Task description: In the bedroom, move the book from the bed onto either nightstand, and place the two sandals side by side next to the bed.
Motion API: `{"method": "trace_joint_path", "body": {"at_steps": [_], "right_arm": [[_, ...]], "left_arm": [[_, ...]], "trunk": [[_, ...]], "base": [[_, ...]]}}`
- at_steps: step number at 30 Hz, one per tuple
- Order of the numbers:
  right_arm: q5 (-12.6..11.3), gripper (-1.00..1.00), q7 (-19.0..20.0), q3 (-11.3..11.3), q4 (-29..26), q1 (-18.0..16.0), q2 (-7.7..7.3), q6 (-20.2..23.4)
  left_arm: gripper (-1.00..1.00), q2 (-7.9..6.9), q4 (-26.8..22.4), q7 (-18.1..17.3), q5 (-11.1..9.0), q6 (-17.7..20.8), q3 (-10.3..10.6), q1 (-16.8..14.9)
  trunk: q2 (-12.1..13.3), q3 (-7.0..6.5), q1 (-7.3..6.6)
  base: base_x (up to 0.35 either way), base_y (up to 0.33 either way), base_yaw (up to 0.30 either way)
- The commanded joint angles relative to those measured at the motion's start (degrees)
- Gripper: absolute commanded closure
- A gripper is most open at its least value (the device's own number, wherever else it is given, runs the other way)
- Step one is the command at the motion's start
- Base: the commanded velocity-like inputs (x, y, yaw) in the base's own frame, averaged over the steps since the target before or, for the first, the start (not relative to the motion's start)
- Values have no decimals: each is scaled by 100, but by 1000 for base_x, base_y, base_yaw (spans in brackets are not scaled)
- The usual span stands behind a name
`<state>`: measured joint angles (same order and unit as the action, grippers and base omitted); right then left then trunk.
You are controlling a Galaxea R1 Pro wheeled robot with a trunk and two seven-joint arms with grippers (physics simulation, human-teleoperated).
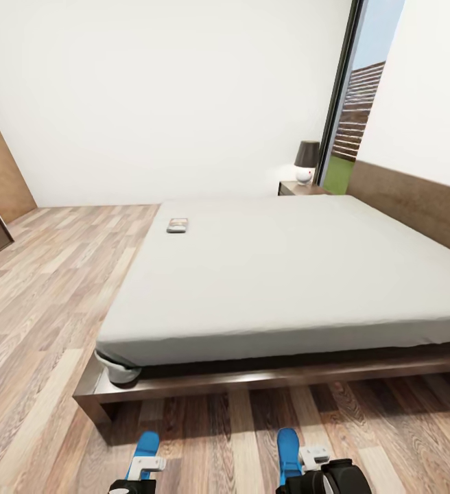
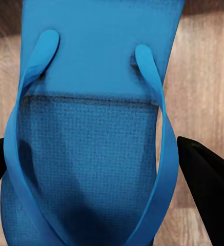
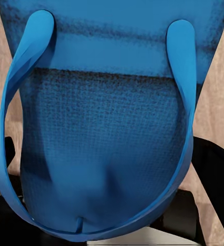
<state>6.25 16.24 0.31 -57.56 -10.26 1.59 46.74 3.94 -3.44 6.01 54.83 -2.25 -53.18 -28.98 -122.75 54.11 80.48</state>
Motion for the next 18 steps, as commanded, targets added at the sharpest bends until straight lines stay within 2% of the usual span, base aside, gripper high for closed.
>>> {"method": "trace_joint_path", "body": {"at_steps": [1, 7, 18], "right_arm": [[52, 100, 39, -6, -8, -16, -6, 180], [57, 100, 30, -5, -15, -68, -66, 663], [60, 100, -252, -4, -44, -234, -104, 780]], "left_arm": [[100, 2, 1, 23, 65, -12, -43, -3], [100, -1, 1, 23, 54, 0, -47, -10], [100, -13, 6, -261, 39, 38, -52, -226]], "trunk": [[-44, 23, 22], [-284, 131, 153], [-725, 328, 395]], "base": [[0, 0, 0], [0, 0, 0], [0, 0, 0]]}}
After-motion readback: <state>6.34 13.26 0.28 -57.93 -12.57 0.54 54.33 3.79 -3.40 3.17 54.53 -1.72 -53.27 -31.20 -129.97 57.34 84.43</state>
